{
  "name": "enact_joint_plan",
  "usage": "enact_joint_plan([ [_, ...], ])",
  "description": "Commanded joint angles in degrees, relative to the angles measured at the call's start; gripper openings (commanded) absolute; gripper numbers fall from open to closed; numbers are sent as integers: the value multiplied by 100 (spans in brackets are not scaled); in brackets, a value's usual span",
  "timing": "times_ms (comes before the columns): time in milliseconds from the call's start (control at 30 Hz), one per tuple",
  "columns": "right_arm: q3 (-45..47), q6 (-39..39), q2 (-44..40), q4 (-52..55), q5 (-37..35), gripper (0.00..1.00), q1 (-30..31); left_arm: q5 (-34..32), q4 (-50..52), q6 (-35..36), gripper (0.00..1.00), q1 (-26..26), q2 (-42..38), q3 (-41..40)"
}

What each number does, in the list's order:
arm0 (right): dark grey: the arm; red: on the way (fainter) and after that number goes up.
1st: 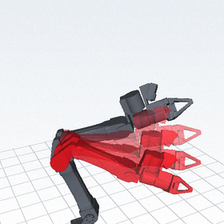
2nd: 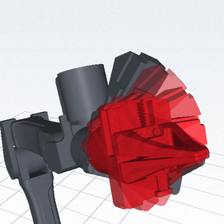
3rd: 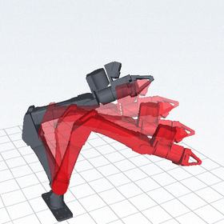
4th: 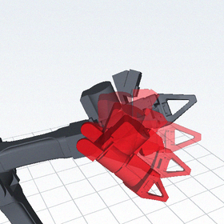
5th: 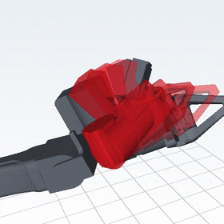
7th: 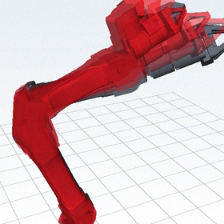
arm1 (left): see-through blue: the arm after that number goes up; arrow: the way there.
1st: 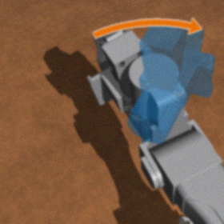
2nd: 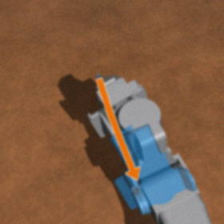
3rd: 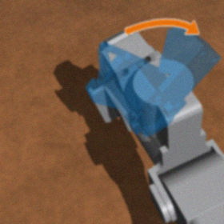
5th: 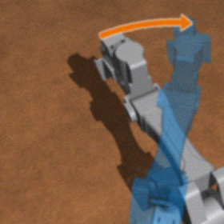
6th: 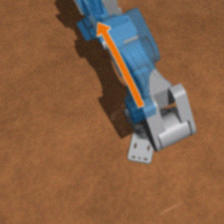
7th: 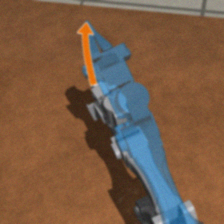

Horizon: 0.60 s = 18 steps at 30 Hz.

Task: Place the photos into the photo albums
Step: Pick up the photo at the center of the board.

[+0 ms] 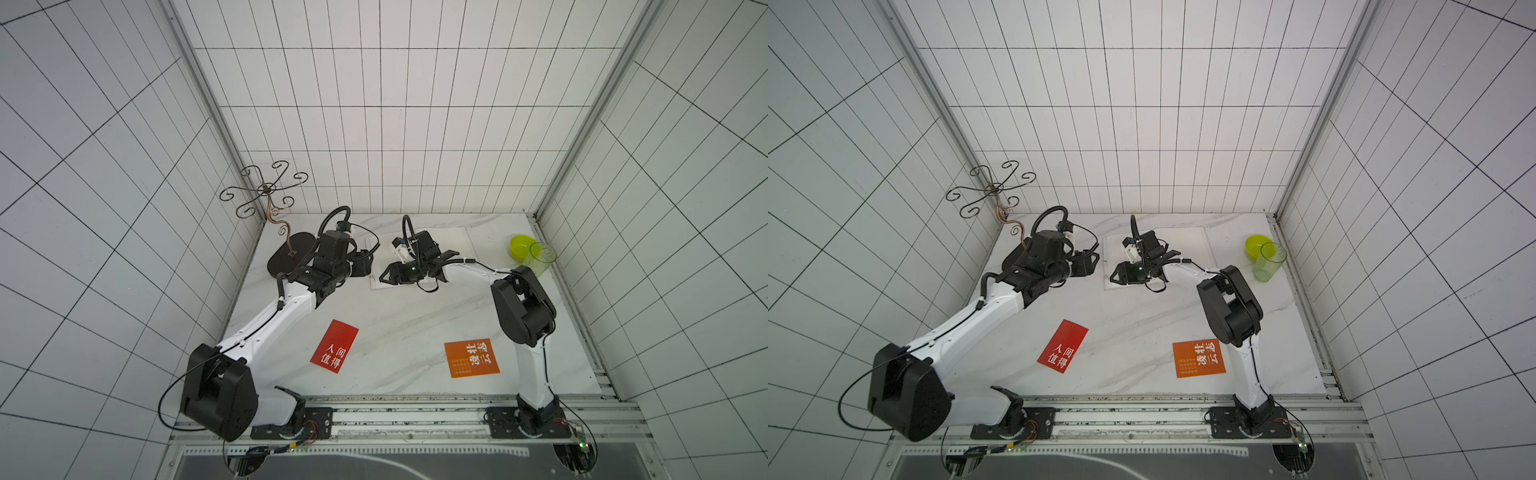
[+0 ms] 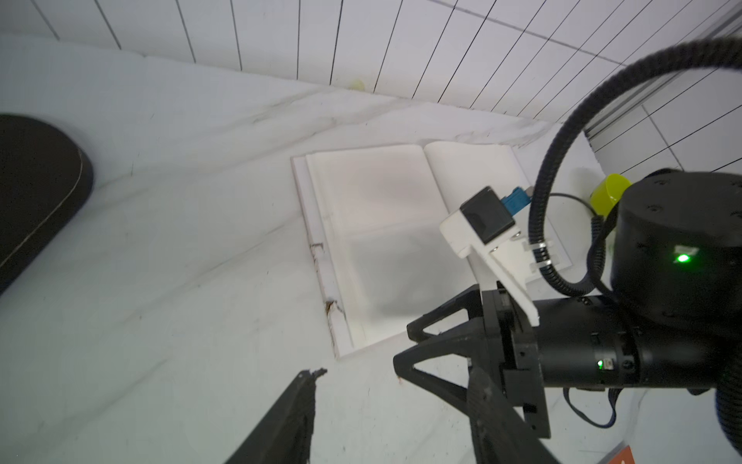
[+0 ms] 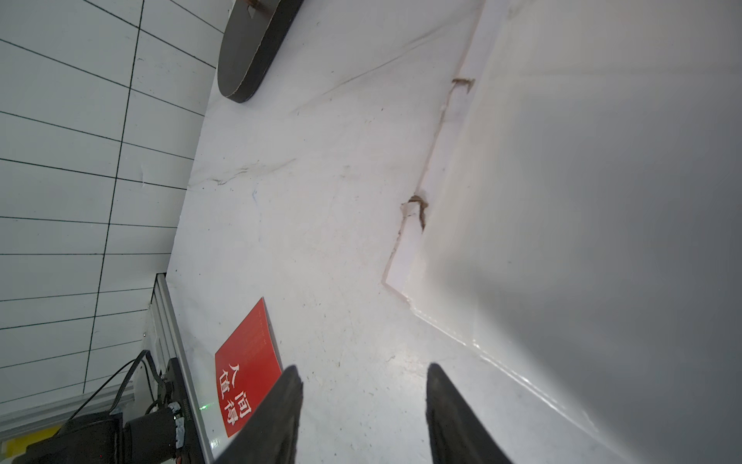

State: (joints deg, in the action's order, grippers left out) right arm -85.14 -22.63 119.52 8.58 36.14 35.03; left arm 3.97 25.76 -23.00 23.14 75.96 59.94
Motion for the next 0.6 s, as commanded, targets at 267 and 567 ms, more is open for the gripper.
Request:
enact_joint_plan([
  [267,-714,2,331,7,212,49,821,-96,2265,-1612,61,24,-1514,-1747],
  [567,-1189,-138,816,248,247,49,1281,-477,3041,-2722,61,24,-1977,-2514],
])
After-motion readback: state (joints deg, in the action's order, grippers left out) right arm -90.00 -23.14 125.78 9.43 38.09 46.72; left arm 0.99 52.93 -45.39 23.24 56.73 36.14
